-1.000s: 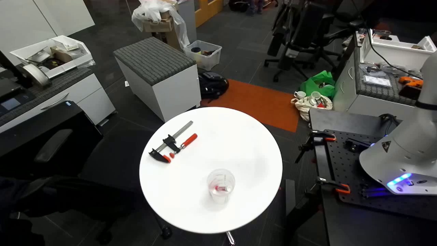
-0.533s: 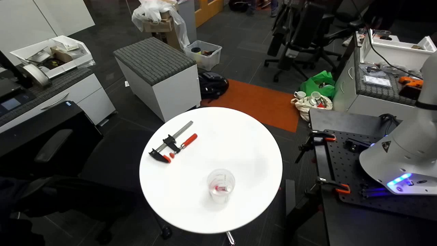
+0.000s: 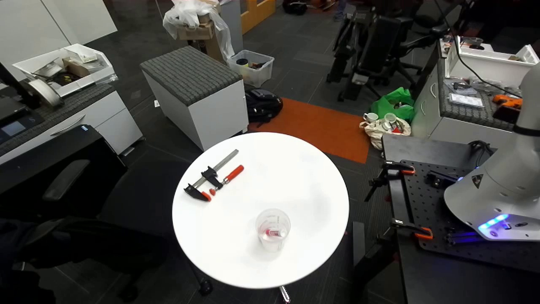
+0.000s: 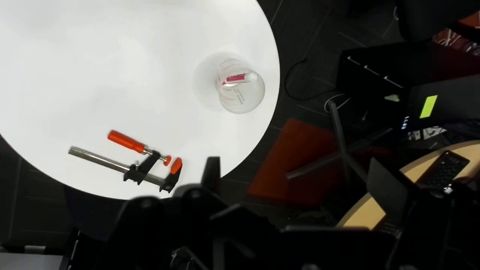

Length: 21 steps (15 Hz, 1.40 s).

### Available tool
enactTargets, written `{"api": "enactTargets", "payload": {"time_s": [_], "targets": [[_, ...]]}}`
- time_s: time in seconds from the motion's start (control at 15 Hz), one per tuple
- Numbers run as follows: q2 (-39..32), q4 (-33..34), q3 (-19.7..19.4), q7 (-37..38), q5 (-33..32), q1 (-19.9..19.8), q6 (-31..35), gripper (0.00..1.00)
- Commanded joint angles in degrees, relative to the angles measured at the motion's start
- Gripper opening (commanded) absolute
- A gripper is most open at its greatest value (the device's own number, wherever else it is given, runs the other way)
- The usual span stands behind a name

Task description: Remove the marker from the cup

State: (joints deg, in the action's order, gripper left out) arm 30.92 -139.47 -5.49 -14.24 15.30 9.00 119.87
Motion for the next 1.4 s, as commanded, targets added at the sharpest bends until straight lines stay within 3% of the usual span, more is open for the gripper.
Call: {"api": "enactTargets", "payload": {"time_s": [0.0,0.67,1.33], "targets": [[-3.71,0.54,0.79,-1.91,3.98,1.03,2.2,1.0],[-17.66,1.18,5.98,2.51,10.07,1.51,15.66,1.0],[-27.63,2.34,12.95,17.43,7.46,1.26,20.49,1.0]]}}
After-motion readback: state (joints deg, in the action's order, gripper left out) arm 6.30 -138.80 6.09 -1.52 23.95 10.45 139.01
